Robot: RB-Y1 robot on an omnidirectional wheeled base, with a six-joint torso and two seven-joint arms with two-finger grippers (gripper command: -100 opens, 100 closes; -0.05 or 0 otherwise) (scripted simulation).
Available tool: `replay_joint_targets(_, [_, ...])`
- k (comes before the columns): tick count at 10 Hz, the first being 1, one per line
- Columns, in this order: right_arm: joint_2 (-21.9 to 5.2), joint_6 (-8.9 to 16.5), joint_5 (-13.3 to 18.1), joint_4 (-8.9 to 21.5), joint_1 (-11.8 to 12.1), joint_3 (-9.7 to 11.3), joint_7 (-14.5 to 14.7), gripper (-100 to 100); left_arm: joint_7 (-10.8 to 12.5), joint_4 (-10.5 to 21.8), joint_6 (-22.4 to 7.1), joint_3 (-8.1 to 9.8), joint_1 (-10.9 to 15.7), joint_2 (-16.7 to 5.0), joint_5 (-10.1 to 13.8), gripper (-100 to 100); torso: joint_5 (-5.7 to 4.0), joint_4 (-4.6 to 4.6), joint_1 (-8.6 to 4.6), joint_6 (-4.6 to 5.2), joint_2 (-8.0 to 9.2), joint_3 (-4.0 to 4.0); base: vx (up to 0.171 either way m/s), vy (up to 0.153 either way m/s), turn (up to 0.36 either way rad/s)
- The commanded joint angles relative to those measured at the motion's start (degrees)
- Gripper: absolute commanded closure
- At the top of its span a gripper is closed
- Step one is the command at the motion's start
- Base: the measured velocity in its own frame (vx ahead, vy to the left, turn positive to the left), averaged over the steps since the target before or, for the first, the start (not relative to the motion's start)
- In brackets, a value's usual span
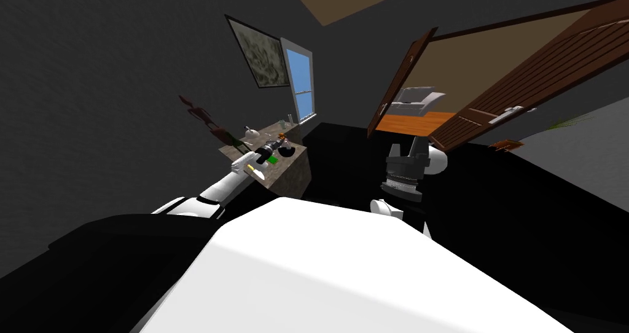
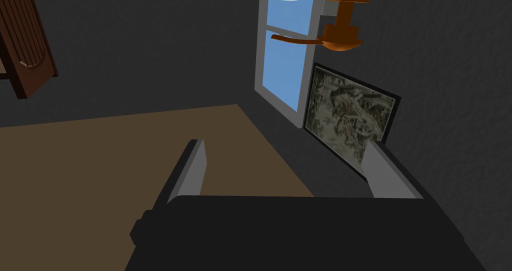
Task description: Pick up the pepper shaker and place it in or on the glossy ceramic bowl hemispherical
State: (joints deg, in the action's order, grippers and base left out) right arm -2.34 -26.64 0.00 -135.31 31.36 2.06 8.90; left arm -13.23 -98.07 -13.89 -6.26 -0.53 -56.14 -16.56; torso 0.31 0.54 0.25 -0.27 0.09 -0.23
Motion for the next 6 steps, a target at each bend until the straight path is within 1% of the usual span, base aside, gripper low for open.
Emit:
replay_joint_targets(1, [0.0,0.0,0.0,0.0,0.0,0.0,0.0,0,0.73,-1.31,-1.3,-0.17,-0.01,-1.94,1.14,-100,0.0,0.0,0.0,0.0,0.0,0.0,-0.012,-0.014,-0.024])
replay_joint_targets(2, [0.0,0.0,0.0,0.0,0.0,0.0,0.0,0,0.42,-0.48,-0.51,-0.09,0.08,-1.12,0.64,-100,0.0,0.0,0.0,0.0,0.0,0.0,-0.005,-0.006,-0.003])
replay_joint_targets(3, [0.0,0.0,0.0,0.0,0.0,0.0,0.0,0,0.51,-0.54,-0.63,-0.1,0.09,-1.23,0.71,0,0.01,0.01,0.02,-0.01,-0.02,-0.01,0.0,0.0,0.0])
replay_joint_targets(6, [0.0,0.0,0.0,0.0,0.0,0.0,0.0,0,0.5,-0.54,-0.62,-0.1,0.09,-1.22,0.71,0,0.02,0.01,0.06,-0.01,-0.05,-0.03,0.0,0.0,0.0])
